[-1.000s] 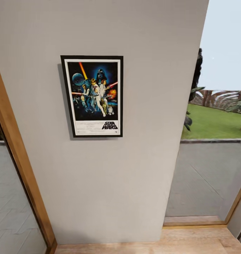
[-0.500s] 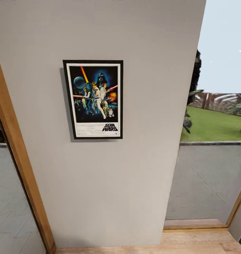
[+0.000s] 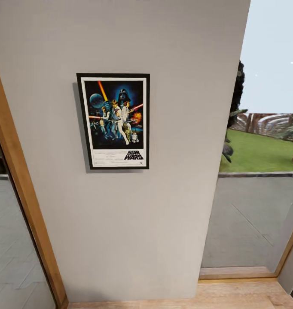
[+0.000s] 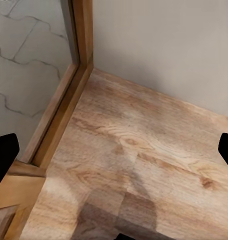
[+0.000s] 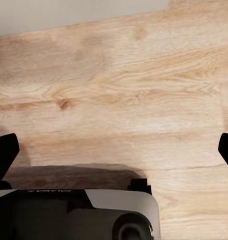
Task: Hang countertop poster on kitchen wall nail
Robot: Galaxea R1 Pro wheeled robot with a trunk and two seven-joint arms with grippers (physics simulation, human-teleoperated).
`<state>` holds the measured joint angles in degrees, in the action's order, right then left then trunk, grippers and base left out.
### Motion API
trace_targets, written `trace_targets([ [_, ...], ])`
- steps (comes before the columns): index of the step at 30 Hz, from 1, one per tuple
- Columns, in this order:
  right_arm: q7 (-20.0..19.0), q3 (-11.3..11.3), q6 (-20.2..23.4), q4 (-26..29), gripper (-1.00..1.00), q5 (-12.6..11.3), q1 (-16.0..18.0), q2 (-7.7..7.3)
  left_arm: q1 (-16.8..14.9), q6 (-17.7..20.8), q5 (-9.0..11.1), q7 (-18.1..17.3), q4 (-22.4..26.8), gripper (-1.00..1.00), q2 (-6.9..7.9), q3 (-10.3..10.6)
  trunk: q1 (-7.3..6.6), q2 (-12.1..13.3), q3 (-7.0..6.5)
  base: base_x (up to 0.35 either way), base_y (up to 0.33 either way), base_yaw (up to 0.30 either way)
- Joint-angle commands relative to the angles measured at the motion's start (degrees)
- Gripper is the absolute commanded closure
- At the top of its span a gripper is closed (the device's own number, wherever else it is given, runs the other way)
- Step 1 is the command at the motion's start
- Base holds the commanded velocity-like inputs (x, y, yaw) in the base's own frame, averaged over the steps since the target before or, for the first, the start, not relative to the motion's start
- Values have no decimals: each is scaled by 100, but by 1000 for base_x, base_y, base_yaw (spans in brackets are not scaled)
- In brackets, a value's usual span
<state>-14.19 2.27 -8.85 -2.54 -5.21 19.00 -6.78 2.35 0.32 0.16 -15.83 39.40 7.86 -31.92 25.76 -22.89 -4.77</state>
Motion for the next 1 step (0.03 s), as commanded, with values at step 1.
trace_targets([
  [1,-40,19,-31,-27,-100,-54,8,3,2,3,1,-34,5,-100,-3,-17,2,-3,0,0,0,0],
])
